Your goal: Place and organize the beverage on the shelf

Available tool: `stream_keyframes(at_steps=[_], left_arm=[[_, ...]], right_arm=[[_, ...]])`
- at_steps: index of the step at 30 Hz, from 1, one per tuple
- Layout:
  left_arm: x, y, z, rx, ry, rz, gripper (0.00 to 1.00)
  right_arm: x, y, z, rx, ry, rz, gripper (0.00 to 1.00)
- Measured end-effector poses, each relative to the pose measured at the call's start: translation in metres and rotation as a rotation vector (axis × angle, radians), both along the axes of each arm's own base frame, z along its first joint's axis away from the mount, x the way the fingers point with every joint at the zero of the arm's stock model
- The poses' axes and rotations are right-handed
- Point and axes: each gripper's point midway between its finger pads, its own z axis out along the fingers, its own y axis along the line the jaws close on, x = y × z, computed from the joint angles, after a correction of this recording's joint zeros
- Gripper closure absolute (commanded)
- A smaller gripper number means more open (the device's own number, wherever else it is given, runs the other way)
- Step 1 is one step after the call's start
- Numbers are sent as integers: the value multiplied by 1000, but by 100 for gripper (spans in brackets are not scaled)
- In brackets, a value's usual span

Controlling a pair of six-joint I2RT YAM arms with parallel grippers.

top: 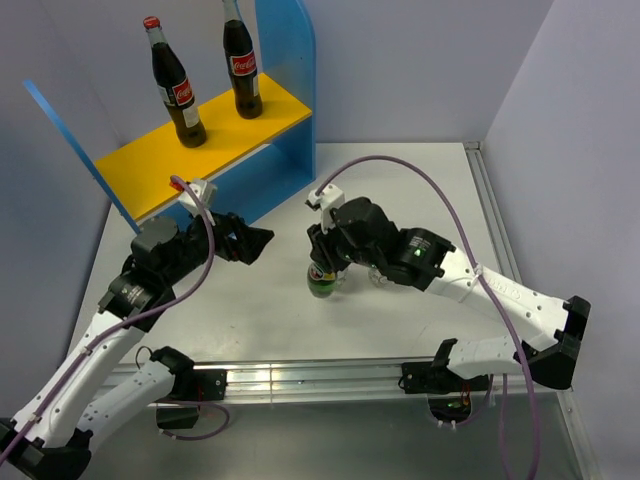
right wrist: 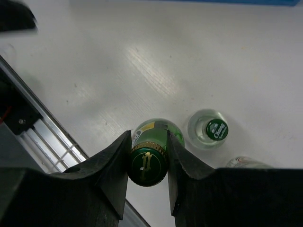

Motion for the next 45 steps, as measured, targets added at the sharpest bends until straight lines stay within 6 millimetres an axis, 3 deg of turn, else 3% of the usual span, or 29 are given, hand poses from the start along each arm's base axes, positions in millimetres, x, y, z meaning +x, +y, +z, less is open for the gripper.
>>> stream_keyframes(at_steps=[7,14,21,31,39,45], left_arm=[[-16,-29,-6,-103,-140,-130,0],[-48,-65,-44,-58,-310,-292,0],[-58,-80,-45,-16,-443,-351,0],[-58,-89,-57,69,-508,-341,0],[-50,-102,-89,142,-440,-353,1],[-53,-105,-87,126,-440,-360,2]], right_arm=[[8,10,51,7,-52,35,100],[13,15,75,-34,-52,47,100],[9,20,96,-28,-40,79,100],[-7,32,92,-30,12,163,100],[-19,40,95,-44,-3,213,100],[-22,41,94,-46,-4,223,100]])
